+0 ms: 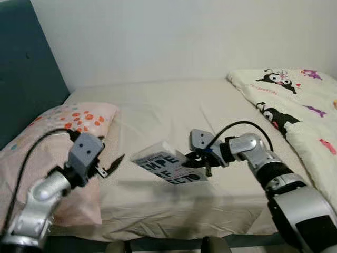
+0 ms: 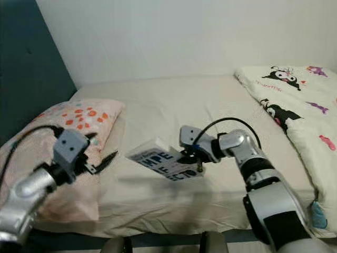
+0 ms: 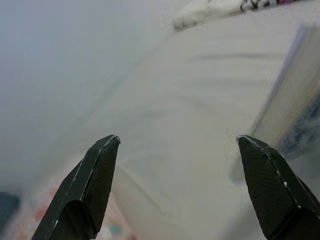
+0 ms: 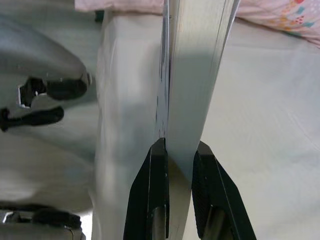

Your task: Clean up the room

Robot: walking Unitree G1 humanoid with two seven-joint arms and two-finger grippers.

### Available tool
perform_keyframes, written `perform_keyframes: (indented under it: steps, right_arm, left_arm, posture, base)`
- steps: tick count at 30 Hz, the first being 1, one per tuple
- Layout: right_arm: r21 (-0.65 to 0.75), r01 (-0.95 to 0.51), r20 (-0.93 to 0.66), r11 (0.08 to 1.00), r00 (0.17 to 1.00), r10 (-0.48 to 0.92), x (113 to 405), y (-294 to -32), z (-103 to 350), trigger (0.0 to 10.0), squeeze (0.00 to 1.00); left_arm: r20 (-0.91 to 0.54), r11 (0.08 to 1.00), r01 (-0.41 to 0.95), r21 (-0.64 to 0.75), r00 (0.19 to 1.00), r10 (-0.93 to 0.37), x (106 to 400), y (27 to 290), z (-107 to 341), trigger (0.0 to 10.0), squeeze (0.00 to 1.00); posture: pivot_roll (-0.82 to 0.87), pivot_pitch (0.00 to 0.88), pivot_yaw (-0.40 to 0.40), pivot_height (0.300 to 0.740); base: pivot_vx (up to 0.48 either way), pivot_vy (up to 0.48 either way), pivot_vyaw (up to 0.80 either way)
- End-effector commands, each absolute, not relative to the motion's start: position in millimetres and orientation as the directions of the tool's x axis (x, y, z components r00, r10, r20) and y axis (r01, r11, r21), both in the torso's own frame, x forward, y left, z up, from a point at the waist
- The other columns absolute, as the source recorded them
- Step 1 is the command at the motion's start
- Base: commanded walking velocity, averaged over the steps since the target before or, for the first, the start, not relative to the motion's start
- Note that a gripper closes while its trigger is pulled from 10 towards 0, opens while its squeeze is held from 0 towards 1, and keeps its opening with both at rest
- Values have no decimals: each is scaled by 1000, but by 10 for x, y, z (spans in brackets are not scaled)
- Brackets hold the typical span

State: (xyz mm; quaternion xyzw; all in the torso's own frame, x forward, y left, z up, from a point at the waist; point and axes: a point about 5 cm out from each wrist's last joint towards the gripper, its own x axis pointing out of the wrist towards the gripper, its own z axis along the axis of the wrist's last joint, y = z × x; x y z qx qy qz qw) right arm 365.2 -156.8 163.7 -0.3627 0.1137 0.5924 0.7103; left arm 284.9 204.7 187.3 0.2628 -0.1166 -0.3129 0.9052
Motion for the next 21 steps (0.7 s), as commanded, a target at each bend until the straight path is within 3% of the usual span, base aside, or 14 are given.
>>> perform_keyframes:
  steps: [1, 2, 3, 4, 5, 6, 11, 21]
  right_arm:
    - [-406, -914, -584, 4, 263, 768, 3645, -1536, 1662, 10000, 0]
    - [-426, -905, -584, -13, 264, 767, 3634, -1542, 1655, 10000, 0]
    - [-445, -895, -584, -22, 271, 765, 3631, -1539, 1656, 10000, 0]
    - [-445, -895, -584, -22, 271, 765, 3631, -1539, 1656, 10000, 0]
    - [-457, -889, -584, -28, 276, 764, 3630, -1537, 1656, 10000, 0]
    - [-471, -881, -585, -39, 279, 761, 3627, -1530, 1654, 10000, 0]
    - [-557, -825, -585, -97, 306, 751, 3622, -1482, 1668, 10000, 0]
    - [-588, -780, -618, -215, 262, 741, 3567, -1396, 1620, 10000, 0]
  left_arm:
    - [-5, 606, 556, 569, 739, -673, 2817, 1993, 1822, 10000, 1000]
    - [-100, 440, 643, 627, 626, -773, 2713, 1874, 1795, 10000, 1000]
    - [-155, 354, 670, 653, 575, -803, 2663, 1827, 1766, 10000, 376]
    - [-155, 354, 670, 653, 575, -803, 2663, 1827, 1766, 10000, 376]
    - [-192, 297, 684, 667, 542, -818, 2631, 1799, 1745, 10000, 376]
    - [-227, 243, 687, 685, 518, -825, 2611, 1779, 1723, 10000, 27]
    - [-326, 115, 681, 723, 483, -813, 2629, 1741, 1603, 10000, 0]
    - [-272, 195, 571, 797, 629, -729, 2872, 1797, 1614, 10000, 0]
  posture:
    - [95, 74, -12, 590]
    - [98, 76, -13, 590]
    - [99, 75, -13, 590]
    - [99, 75, -13, 590]
    - [99, 75, -13, 590]
    - [97, 75, -11, 590]
    - [96, 72, -7, 590]
    - [93, 73, -6, 590]
  base:
    - [0, 0, 0]
    - [0, 0, 0]
    - [0, 0, 0]
    - [0, 0, 0]
    - [0, 0, 0]
    - [0, 0, 0]
    - [0, 0, 0]
    - [0, 0, 0]
